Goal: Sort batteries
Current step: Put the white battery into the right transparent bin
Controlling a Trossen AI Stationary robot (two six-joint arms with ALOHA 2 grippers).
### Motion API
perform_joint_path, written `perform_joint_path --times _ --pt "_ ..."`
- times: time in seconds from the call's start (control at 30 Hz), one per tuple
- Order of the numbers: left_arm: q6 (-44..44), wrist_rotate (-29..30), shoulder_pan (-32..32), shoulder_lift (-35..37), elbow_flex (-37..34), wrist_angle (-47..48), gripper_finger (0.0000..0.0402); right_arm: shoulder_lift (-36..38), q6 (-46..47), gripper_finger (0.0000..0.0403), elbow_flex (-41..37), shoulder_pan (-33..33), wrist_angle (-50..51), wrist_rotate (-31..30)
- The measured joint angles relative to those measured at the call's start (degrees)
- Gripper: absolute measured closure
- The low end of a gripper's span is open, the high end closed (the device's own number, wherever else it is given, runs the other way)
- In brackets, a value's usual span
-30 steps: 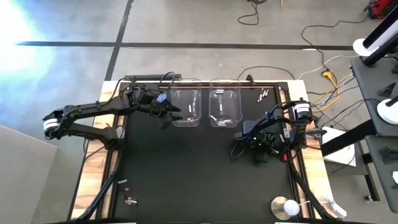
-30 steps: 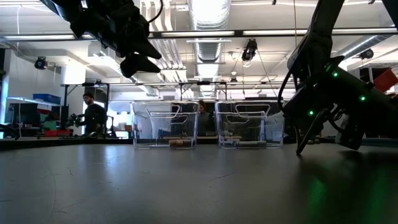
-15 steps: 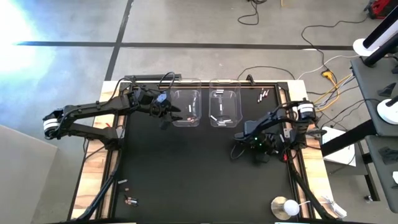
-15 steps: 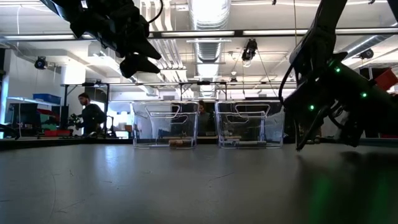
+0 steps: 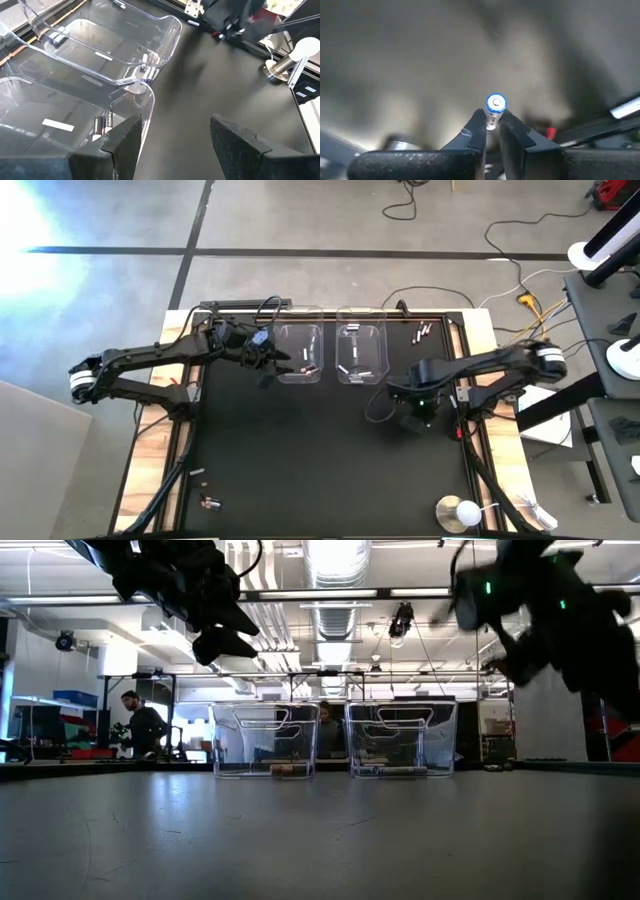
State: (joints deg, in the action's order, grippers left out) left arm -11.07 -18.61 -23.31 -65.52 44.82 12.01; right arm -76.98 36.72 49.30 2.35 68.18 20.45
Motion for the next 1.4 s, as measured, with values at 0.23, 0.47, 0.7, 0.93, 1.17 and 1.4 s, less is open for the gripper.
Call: perform_joint_path --times 0.23,0.47,0.7,0.93,1.17,1.4 --pt "1.01 0.00 -0.02 -0.02 0.00 -3.34 0.0189 4.38 7.13 0.0379 15.39 -0.38 -4.84 -7.82" --pt "1.07 0.00 -0.04 0.00 0.04 -6.40 0.0189 -4.43 -1.58 0.0379 34.05 2.86 -7.94 -17.83" --pt "1.02 0.00 -0.04 0.40 0.80 -4.39 0.0189 -19.04 -20.19 0.0379 51.57 11.26 -3.33 -16.66" --pt "2.83 0.02 -0.02 2.83 5.88 7.03 0.0189 -31.62 -35.05 0.0379 59.82 19.73 2.27 -15.72" --pt "5.00 0.19 -0.04 6.39 9.51 18.44 0.0189 -41.69 -40.40 0.0379 61.81 25.48 5.00 -15.60" --pt "3.97 3.30 -0.02 11.65 7.97 22.66 0.0189 -47.23 -44.36 0.0379 59.94 27.55 5.36 -15.54"
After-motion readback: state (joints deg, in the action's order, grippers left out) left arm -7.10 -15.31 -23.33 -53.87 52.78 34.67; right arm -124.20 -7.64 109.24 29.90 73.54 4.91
